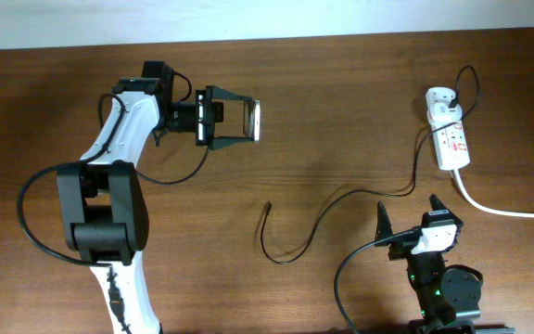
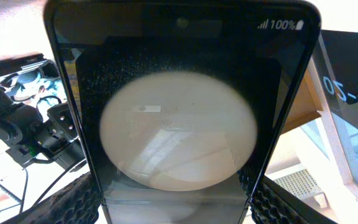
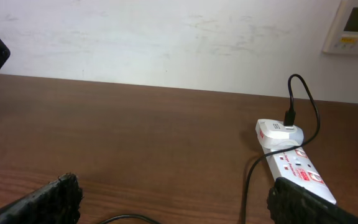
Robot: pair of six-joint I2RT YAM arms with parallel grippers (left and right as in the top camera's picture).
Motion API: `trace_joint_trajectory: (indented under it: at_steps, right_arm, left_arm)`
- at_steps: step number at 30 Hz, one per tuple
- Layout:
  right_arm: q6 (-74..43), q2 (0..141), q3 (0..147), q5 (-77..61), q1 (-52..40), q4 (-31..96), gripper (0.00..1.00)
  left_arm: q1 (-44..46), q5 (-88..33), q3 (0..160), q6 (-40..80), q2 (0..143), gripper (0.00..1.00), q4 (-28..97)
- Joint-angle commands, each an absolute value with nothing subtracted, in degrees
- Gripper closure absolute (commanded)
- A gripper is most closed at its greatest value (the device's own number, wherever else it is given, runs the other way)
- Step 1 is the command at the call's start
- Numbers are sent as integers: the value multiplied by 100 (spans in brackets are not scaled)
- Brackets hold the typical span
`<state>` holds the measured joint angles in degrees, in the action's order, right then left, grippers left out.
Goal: Plug charger to phone and switch on socket
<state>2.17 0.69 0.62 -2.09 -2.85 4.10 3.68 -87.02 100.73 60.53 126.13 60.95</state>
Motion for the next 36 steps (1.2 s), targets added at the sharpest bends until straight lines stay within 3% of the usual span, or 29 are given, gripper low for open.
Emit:
trace_joint_trajectory:
  at_steps: [1,6,13,16,25,30,36]
  right_arm:
    - [235,32,32,-196,-338,429,1]
    - [-663,32,99,-329,-338,-587,1]
    - [-762,379,1337,-541,-338,279,1]
    - [-757,1426,2421,-683,-338,967,1]
    - [-939,5642,6296,-2893,-342,3227,1]
    - [-1149,6917,6646,-3581,-405,3194,1]
    - [-1146,7387,6646,-3557,-840,2694,1]
  left_arm:
    - [360,-9019,10195,6101,12630,100,6090]
    - [360,-9019,10195,6101,12630,100,6090]
    - [360,-9019,10195,6101,12630,100,6088]
    - [360,-9017,10195,6099,12630,100,6088]
    - [360,-8630,10195,6080,12630,100,5446]
    - [360,-7889,10195,6082,12630,100,5446]
    - [425,-7032,10195,6160,12630,100,5446]
